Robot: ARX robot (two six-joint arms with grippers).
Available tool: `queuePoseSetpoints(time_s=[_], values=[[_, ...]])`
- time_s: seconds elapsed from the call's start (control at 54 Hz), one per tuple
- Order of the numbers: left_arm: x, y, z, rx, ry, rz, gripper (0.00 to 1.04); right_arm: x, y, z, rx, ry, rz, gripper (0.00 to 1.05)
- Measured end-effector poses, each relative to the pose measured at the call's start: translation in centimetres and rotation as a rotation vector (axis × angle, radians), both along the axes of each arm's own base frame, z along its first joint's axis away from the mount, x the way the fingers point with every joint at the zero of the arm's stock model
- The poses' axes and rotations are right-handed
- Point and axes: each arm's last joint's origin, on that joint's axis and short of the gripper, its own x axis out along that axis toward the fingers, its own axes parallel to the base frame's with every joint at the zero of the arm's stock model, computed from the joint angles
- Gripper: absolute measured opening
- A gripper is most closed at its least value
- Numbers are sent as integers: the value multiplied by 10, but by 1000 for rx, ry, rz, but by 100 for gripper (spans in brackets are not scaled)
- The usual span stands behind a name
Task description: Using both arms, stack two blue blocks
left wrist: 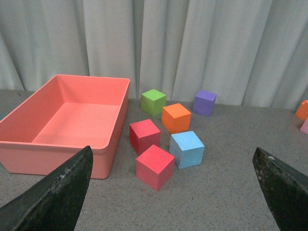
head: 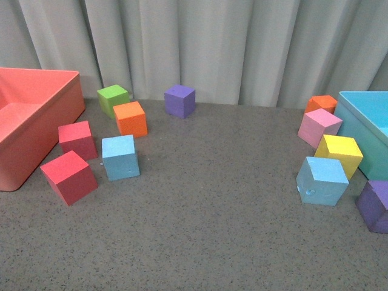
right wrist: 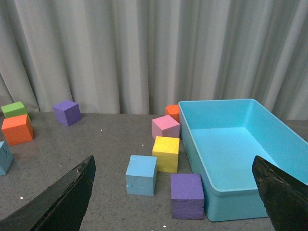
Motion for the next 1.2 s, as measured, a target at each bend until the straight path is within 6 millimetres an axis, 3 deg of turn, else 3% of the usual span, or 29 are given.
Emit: queuePoseSetpoints(time_s=[0.944, 1.093, 1.204], values=[[0, 0, 0, 0, 0, 0, 98, 0, 0, 0, 0, 0, 0, 95], [0, 0, 0, 0, 0, 0, 98, 7, 0, -2, -156, 120, -268, 95], [0, 0, 0, 0, 0, 0, 98, 23, 2, -1, -183, 189, -256, 95]])
